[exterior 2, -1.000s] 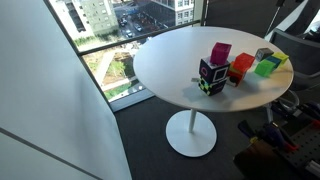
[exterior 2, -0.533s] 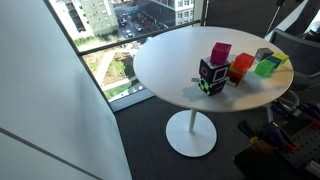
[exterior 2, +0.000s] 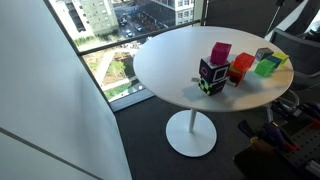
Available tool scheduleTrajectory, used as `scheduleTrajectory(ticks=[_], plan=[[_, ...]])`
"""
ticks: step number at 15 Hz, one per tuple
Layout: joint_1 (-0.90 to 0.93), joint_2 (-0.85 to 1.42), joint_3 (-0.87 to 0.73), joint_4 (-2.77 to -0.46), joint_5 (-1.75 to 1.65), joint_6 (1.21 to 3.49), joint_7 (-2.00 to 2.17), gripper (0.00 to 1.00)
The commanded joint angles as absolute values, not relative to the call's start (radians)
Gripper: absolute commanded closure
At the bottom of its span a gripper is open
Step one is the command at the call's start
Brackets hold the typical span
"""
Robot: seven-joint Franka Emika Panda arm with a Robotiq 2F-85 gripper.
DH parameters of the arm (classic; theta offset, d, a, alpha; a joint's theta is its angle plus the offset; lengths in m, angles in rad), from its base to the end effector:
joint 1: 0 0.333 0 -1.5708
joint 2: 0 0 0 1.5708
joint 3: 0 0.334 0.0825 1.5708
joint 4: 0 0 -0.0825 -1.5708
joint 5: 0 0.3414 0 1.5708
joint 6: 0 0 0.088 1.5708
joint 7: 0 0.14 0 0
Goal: Lift the gray dice and put it on top of the green dice
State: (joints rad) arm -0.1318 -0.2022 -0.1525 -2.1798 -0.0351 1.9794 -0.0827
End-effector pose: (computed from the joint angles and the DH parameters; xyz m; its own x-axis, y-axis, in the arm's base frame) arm 0.4288 -0.1318 0.4765 0.9830 -0.1835 -0.0004 -0.1835 -0.9830 0.0017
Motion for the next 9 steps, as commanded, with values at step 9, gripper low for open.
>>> scheduleTrajectory(ticks=[9], plan=[[-0.145, -0.124, -0.158, -2.191, -0.049, 2.036, -0.058, 0.00]])
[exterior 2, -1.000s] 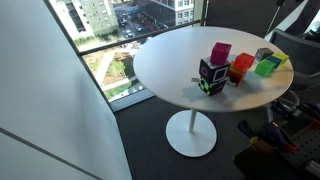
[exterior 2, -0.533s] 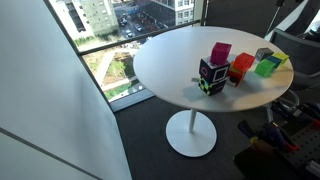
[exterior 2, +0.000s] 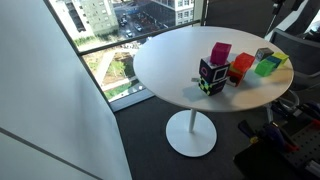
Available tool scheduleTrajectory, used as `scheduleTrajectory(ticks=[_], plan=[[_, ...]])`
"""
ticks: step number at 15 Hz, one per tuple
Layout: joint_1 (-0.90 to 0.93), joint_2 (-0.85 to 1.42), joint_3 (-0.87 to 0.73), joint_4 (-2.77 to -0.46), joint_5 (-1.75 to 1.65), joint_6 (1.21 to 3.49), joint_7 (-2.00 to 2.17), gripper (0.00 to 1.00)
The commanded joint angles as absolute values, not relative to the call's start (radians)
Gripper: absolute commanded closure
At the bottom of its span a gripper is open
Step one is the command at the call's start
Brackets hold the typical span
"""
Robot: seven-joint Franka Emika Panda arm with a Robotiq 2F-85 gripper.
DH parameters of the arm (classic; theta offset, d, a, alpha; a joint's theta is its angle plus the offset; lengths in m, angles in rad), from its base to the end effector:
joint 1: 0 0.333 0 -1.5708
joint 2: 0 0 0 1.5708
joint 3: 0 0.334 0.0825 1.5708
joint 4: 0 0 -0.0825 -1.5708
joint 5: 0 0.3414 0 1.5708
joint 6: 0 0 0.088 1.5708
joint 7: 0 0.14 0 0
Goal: Lift the gray dice and put it on top of the green dice
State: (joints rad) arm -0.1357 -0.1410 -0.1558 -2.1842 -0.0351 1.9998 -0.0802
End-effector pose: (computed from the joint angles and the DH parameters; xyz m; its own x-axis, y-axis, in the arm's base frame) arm 0.4376 -0.1365 0.4489 0.9802 -0.1927 -0.0456 -0.1926 -0.9813 0.0058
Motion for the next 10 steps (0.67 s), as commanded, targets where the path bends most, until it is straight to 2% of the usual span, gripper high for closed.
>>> scheduleTrajectory(ticks=[1, 10], plan=[[-0.146, -0.116, -0.160, -2.195, -0.046, 2.051, -0.058, 0.00], [-0.155, -0.047, -0.165, -2.240, -0.052, 2.201, -0.011, 0.00]])
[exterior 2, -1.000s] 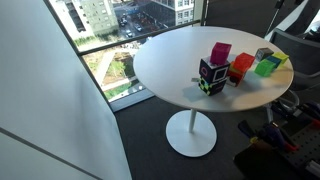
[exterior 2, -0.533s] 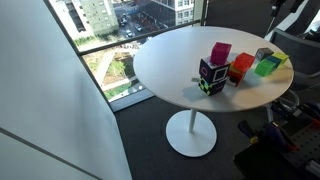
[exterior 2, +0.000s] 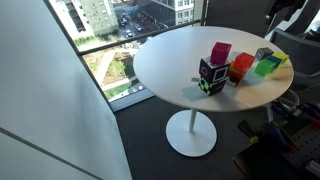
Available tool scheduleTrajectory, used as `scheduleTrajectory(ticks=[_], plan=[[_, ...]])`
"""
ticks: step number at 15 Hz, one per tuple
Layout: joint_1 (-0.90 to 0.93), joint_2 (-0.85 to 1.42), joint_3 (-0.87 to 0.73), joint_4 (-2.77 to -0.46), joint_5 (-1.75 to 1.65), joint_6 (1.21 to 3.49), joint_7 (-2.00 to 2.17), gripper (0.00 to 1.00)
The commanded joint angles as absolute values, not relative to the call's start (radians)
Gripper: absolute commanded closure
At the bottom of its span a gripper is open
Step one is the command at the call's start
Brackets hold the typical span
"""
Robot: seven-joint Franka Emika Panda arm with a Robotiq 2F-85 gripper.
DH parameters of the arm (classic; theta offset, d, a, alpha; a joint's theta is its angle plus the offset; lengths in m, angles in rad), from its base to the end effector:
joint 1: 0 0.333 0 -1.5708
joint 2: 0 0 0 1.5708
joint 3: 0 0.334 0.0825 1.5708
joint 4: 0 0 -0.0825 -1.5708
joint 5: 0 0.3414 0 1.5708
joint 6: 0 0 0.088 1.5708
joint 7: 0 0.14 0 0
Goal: Lift the gray dice and put it on top of the green dice
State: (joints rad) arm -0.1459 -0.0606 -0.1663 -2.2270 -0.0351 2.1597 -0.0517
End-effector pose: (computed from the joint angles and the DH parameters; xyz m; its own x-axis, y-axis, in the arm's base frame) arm 0.4541 -0.1497 0.4072 0.9712 -0.2383 -0.0086 -0.2381 -0.9711 0.0186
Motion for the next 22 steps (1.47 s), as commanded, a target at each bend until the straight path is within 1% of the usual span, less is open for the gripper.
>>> scheduleTrajectory(ticks=[1, 13, 22], plan=[[-0.156, -0.039, -0.166, -2.245, -0.056, 2.213, 0.003, 0.00], [-0.185, 0.046, -0.200, -2.274, -0.060, 2.242, 0.061, 0.00], [-0.193, 0.091, -0.216, -2.271, -0.050, 2.307, 0.050, 0.00]])
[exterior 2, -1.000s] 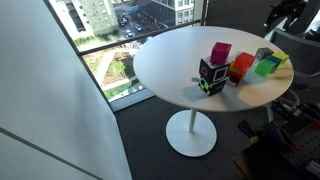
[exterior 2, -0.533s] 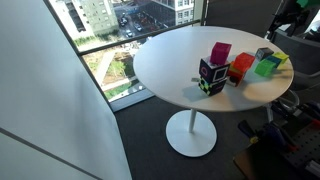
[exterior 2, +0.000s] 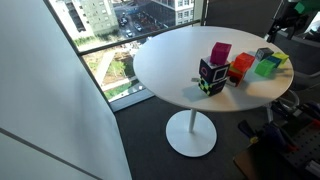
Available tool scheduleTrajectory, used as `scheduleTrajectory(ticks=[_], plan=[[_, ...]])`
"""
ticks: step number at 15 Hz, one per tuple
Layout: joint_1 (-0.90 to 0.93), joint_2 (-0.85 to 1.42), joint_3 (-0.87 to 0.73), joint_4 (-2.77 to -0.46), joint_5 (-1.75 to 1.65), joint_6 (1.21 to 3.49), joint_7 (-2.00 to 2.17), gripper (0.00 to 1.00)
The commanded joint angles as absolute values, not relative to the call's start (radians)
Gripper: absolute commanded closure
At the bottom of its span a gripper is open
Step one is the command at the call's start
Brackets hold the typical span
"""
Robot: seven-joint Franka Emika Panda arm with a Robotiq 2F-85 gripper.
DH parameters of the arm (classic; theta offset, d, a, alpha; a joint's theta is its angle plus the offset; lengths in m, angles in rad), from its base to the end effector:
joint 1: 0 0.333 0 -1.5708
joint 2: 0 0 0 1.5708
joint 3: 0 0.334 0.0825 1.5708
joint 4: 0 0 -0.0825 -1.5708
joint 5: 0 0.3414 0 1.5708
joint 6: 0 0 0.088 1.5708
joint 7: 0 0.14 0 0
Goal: Lift the gray dice and put it on top of the green dice
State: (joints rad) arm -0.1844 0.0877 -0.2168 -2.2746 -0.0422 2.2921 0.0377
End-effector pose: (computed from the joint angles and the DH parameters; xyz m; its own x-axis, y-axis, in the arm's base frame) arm 0.4487 -0.1921 0.3288 0.9145 -0.3991 -0.0672 -0.3963 -0.9167 0.0511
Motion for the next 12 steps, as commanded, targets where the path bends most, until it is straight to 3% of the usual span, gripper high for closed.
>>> scheduleTrajectory(ticks=[1, 12], plan=[[-0.192, 0.080, -0.214, -2.272, -0.041, 2.294, 0.043, 0.00], [-0.192, 0.095, -0.215, -2.271, -0.050, 2.303, 0.048, 0.00]])
